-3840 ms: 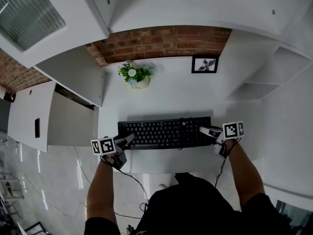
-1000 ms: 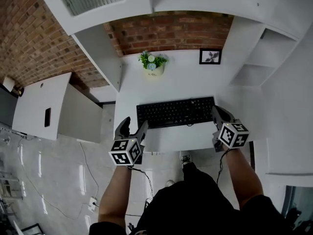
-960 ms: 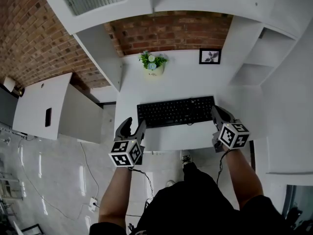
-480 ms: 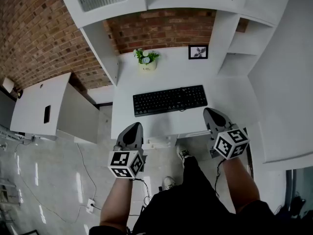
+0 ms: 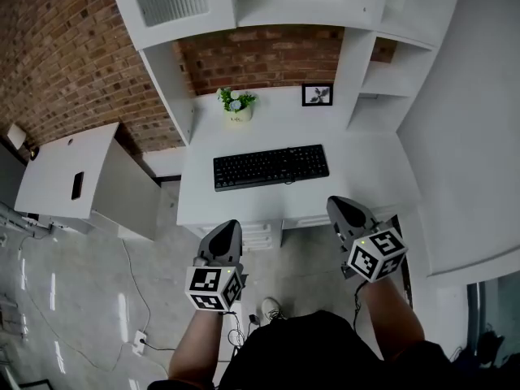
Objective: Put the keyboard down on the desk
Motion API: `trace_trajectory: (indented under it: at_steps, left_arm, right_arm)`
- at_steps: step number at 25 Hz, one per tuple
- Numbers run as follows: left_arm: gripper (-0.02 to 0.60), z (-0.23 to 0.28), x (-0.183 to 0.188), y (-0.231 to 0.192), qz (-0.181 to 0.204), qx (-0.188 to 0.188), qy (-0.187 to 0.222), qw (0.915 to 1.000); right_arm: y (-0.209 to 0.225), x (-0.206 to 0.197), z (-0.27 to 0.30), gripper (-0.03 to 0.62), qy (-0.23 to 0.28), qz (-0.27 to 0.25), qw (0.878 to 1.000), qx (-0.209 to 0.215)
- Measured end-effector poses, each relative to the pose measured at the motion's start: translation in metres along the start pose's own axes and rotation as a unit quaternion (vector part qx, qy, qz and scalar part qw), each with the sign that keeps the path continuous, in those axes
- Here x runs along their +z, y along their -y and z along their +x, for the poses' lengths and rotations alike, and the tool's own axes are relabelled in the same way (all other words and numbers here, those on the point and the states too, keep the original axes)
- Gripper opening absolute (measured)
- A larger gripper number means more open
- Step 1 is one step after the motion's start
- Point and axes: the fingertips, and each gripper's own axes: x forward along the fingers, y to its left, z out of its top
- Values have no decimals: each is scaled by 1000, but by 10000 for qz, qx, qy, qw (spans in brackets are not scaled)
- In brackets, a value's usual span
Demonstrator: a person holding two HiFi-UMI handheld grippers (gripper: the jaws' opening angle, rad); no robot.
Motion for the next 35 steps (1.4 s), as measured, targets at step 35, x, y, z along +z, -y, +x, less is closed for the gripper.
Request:
trace_trajectory:
  at_steps: [35]
  left_arm:
    - [18,-77,-59,200,-367,888,-33,9954]
  right_arm:
    - [38,-37,-167,17,-314,-9,9927,1163]
